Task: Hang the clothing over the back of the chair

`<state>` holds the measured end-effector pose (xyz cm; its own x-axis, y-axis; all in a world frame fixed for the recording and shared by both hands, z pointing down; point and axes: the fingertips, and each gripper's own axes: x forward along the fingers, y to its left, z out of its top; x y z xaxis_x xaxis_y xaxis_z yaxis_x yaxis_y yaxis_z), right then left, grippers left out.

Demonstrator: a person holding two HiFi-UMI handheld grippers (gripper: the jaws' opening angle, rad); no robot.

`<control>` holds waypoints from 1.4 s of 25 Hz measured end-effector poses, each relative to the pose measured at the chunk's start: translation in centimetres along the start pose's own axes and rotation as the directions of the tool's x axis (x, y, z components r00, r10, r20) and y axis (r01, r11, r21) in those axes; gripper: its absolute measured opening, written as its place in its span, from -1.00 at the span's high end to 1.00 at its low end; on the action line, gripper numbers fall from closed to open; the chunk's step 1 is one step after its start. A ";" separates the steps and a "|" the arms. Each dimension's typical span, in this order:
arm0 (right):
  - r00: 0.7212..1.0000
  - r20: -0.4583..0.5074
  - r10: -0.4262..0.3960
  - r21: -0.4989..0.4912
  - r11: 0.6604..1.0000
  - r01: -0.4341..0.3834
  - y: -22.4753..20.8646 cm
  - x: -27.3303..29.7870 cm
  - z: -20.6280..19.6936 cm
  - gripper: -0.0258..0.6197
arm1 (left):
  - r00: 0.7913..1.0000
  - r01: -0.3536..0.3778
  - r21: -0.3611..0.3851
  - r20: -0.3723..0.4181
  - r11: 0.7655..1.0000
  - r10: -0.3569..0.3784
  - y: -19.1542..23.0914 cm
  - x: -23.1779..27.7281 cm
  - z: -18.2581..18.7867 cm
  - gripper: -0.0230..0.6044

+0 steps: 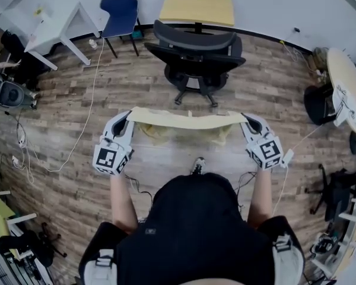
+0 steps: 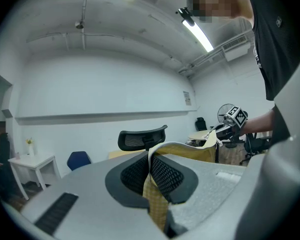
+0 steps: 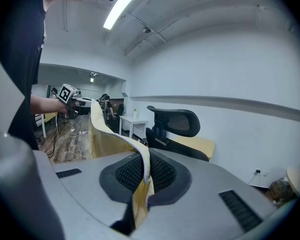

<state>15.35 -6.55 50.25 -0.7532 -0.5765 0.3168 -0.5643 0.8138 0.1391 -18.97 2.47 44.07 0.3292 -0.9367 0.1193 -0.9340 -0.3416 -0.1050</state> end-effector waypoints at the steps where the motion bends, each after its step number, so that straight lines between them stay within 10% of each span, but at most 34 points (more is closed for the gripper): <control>1: 1.000 0.002 0.004 0.002 1.000 -0.004 -0.3 0.3 0.1 0.93 | 1.000 -0.007 -0.002 0.000 1.000 0.007 0.2 0.2 0.1 0.91; 35: 0.994 0.072 0.077 0.030 0.996 -0.080 -7.9 4.8 0.3 0.93 | 0.998 -0.066 -0.043 0.016 0.997 0.067 2.1 7.9 0.6 0.91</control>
<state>16.08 -15.74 50.44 -0.8170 -0.5155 0.2582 -0.5122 0.8546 0.0853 -18.21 -5.67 44.17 0.2680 -0.9586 0.0961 -0.9589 -0.2751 -0.0699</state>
